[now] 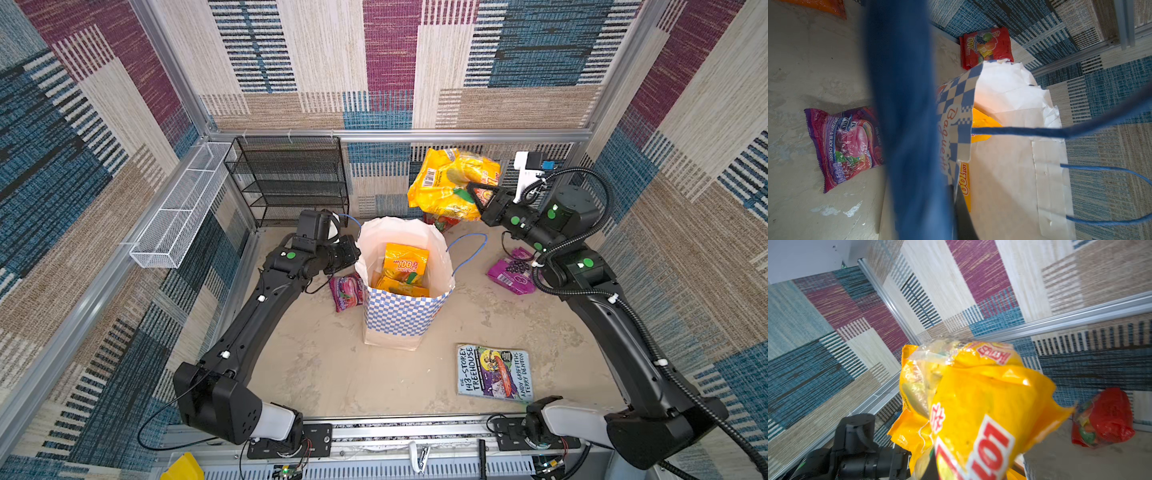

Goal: Place the snacks into the paper bag
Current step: 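Lift the yellow LOT100 bag and carry it over the checkered bag, then lower the yellow bag into the checkered bag and open right gripper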

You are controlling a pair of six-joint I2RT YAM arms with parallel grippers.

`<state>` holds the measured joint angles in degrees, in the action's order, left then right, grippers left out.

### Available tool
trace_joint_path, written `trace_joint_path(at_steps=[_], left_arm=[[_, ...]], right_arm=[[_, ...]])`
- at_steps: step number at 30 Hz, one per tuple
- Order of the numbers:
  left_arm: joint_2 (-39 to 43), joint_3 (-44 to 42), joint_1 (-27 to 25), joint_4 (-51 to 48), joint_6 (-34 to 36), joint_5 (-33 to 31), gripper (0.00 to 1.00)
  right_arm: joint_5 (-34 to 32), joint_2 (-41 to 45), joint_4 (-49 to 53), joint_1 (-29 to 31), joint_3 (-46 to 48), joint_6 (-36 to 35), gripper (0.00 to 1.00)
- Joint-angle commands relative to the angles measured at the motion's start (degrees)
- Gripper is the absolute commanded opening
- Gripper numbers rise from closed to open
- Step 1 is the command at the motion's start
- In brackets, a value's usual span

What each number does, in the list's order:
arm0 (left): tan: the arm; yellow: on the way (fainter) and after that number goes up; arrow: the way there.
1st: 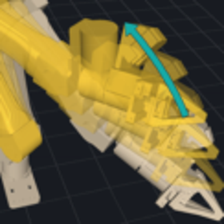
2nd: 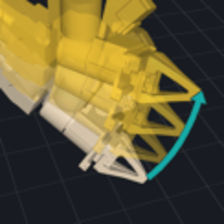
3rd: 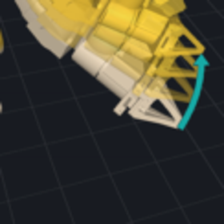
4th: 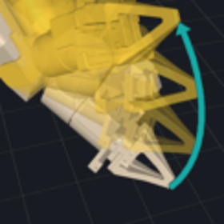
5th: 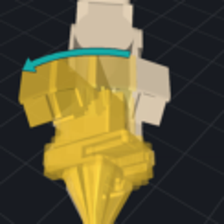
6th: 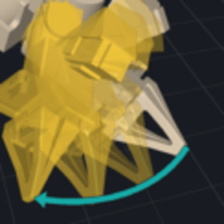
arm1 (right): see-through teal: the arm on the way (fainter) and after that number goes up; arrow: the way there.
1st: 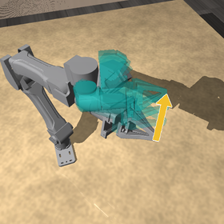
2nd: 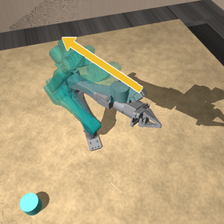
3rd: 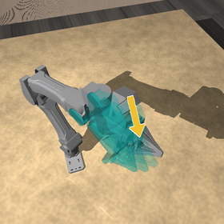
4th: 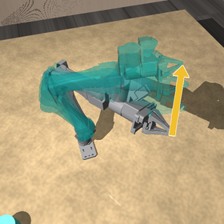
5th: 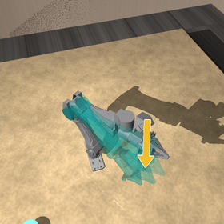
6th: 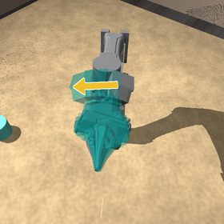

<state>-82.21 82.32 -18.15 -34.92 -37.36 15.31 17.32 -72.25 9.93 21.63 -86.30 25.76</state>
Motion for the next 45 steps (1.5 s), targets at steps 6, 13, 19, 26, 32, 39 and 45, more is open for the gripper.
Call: trace_joint_path(at_steps=[6, 13, 19, 26, 32, 39, 45], left_arm=[[0.45, 0.50, 0.00, 1.95, 0.63, -0.35, 0.00], [0.98, 0.56, -0.04, 1.44, 0.79, -1.76, 0.00], [2.19, 0.39, -0.02, 0.78, 1.10, -4.64, 0.00], [1.62, 0.38, 0.05, 0.51, 1.15, -5.10, 0.00], [1.42, 0.20, 0.00, 0.73, 1.07, -5.17, 0.00], [1.12, 0.11, -0.03, 0.74, 0.96, -4.82, 0.00], [1.78, 0.12, 0.00, 0.76, 1.26, -5.47, 0.00]], right_arm=[[-15.82, -6.14, 12.35, 15.68, -7.42, -15.83, 0.00], [-28.10, -10.91, 19.05, 23.29, -9.71, -22.37, 0.00], [-32.49, -12.37, 21.49, 24.07, -8.04, -23.12, 0.00], [-31.29, -13.68, 24.65, 24.85, -6.95, -24.23, 0.00], [-29.71, -14.60, 30.46, 25.86, -6.14, -21.76, 0.00], [-24.88, -16.56, 33.48, 27.28, -7.59, -21.69, 0.00], [-23.12, -18.85, 34.43, 27.42, -7.38, -22.15, 0.10]])
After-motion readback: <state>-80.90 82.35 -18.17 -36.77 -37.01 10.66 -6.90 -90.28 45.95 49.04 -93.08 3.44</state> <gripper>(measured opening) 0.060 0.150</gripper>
